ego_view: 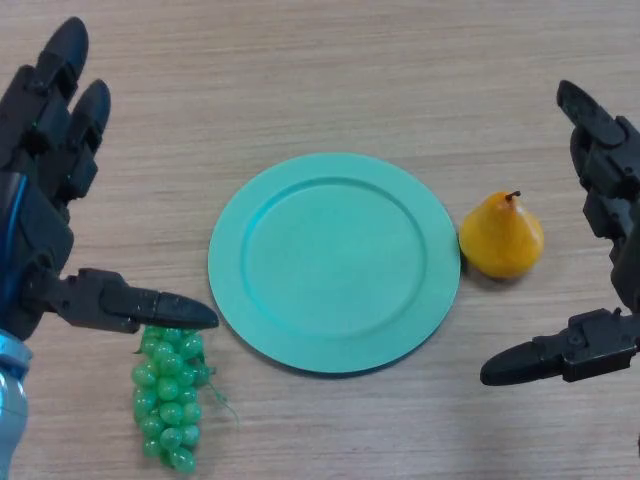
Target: Pick up the yellow pear and place it on the plate
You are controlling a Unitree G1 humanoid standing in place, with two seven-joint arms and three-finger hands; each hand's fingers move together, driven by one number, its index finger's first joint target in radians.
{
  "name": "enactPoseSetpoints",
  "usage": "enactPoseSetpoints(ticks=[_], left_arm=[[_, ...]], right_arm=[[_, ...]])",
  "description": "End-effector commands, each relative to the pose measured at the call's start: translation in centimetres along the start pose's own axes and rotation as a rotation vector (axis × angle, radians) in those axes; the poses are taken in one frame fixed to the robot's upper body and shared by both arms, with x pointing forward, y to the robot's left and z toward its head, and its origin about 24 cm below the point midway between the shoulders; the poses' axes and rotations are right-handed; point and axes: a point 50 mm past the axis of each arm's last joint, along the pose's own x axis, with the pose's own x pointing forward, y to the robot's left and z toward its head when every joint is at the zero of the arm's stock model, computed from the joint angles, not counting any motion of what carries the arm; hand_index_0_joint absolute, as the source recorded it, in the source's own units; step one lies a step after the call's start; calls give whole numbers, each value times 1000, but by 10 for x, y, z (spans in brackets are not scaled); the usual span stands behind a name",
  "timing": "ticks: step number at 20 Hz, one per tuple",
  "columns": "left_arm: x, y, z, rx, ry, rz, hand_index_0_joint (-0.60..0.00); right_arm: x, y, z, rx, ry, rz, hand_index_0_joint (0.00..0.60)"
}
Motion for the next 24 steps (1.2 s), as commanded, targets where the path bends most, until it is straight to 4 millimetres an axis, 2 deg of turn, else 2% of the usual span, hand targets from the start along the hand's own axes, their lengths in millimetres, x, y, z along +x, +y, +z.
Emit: enactPoseSetpoints(ticks=[1, 8, 15, 19, 24], left_arm=[[2, 5, 29, 89, -188, 4, 0], [5, 10, 21, 109, -142, -24, 0], [7, 11, 19, 13, -134, -3, 0], [13, 4, 18, -8, -161, 1, 0], [16, 7, 18, -7, -140, -5, 0]], right_arm=[[-2, -12, 33, -85, -235, -36, 0], [10, -17, 25, -103, -216, -52, 0], [51, -41, -7, -123, -181, -92, 0], [72, -49, -20, -128, -157, -99, 0], [96, -50, -45, -159, -87, -78, 0]])
